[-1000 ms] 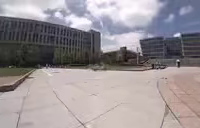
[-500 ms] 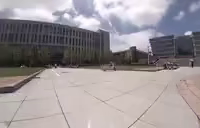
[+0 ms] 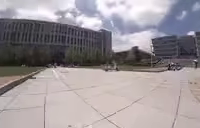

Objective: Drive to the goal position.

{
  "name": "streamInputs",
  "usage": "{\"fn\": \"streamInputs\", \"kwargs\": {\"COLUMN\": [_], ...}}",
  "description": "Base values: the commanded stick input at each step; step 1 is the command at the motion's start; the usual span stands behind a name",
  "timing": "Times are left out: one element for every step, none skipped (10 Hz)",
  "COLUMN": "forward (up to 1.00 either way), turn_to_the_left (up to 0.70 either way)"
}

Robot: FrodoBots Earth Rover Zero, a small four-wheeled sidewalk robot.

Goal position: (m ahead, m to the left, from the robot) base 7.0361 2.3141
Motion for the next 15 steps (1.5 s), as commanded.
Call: {"fn": "streamInputs", "kwargs": {"forward": [1.0, 1.0, 1.0, 1.0, 1.0, 1.0, 1.0, 1.0, 1.0, 1.0, 1.0, 1.0, 1.0, 1.0, 1.0], "turn_to_the_left": [0.07, 0.4, 0.29, 0.0, 0.0, 0.0, 0.01, 0.07, 0.37, 0.4, 0.3, 0.0, 0.0, 0.0, 0.0]}}
